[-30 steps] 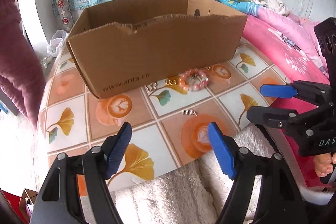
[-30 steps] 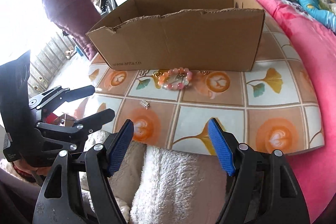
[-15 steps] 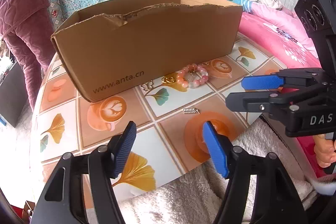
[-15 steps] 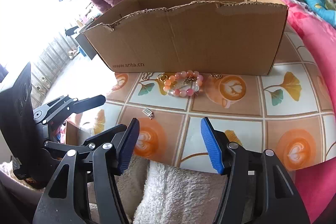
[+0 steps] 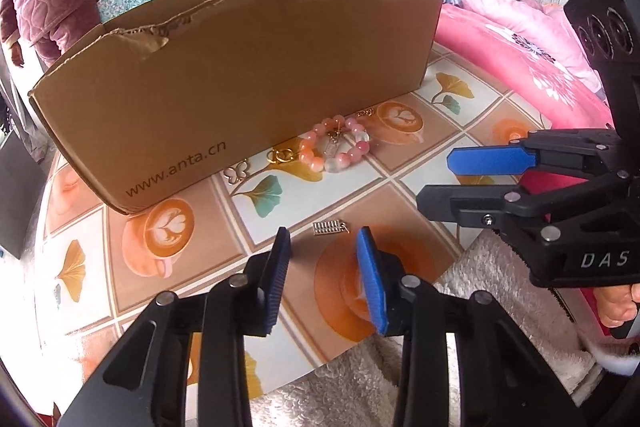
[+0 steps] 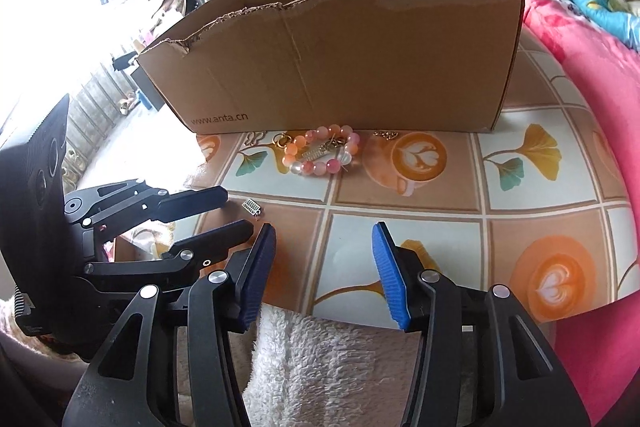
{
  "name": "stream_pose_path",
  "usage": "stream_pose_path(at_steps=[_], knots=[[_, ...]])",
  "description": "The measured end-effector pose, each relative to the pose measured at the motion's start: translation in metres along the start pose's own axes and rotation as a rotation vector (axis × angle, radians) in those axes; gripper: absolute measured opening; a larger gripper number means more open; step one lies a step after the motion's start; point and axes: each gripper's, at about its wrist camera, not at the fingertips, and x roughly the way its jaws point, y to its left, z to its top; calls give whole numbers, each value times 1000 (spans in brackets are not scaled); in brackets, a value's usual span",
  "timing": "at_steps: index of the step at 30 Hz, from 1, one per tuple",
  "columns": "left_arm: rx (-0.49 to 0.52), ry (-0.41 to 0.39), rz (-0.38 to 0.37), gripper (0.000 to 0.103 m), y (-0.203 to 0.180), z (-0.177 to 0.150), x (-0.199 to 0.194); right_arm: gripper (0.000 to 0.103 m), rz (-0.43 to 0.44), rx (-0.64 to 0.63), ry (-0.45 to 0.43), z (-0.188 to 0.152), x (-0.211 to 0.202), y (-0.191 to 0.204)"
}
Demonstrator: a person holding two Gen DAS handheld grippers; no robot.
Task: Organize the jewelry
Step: 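Lower the left tool toward the small silver spring charm beside the bracelet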
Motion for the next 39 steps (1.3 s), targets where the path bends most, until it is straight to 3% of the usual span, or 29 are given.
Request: stream_pose_path(at_steps=[39], knots=[[23, 14, 27, 33, -6, 5, 8, 47, 2, 42, 1, 1, 5, -13]])
